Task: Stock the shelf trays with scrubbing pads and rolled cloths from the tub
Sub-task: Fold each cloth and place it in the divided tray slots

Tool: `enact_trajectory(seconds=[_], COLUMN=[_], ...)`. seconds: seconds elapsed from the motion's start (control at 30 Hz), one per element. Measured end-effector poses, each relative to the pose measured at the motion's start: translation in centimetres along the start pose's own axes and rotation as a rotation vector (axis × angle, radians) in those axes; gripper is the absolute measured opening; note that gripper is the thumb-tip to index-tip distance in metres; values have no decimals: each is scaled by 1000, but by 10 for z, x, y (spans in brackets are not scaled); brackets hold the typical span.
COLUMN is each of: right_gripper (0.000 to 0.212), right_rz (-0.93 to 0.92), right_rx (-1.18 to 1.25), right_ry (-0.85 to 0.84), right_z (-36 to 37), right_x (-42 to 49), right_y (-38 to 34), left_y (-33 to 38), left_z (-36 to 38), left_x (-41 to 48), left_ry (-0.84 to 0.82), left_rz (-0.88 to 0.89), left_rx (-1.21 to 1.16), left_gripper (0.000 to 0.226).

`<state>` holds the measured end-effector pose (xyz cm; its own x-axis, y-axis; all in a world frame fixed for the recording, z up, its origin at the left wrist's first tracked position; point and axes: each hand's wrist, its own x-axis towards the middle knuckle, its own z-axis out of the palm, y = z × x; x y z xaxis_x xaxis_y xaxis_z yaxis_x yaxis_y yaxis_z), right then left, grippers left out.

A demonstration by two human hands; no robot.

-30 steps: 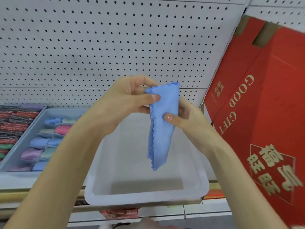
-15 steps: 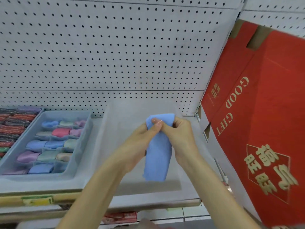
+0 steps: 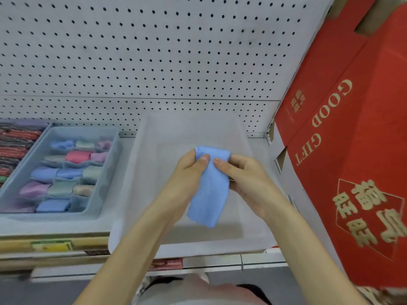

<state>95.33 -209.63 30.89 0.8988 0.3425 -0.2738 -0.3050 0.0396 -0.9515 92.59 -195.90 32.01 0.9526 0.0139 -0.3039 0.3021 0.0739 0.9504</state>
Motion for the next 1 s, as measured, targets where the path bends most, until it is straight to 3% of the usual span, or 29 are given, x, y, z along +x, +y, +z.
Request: enact_trajectory(seconds=[0.13, 0.27, 0.47, 0.6, 0.67, 0.77, 0.87, 1.0], right_gripper=[15, 13, 24, 43, 44, 40, 43, 43], right_rz=[-57, -108, -175, -457, -702, -1016, -1059, -999], right_rx=[-59, -79, 16, -49, -247, -646, -683, -513], right_ry=[75, 101, -12, -82, -87, -17, 72, 74], right_z=[-3, -3, -6, -8, -12, -17, -17, -9], right_x=[2, 6, 14, 14, 7, 2, 5, 0], right_y=[5, -1, -13, -42, -59, -78, -83, -85], left_y=[-5, -3, 17, 47, 59, 71, 76, 73], left_z=[-1, -12, -36, -42, -42, -37, -30, -21], left_x=[4, 7, 22, 20, 16, 12, 12, 10], left_ry=[9, -93, -99, -182, -199, -154, -101, -56], left_rz=[-4, 23, 193, 357, 482, 634, 732, 718], left_rx=[-53, -87, 36, -14, 22, 55, 28, 0], left_gripper=[23, 24, 18, 31, 46, 48, 38, 10])
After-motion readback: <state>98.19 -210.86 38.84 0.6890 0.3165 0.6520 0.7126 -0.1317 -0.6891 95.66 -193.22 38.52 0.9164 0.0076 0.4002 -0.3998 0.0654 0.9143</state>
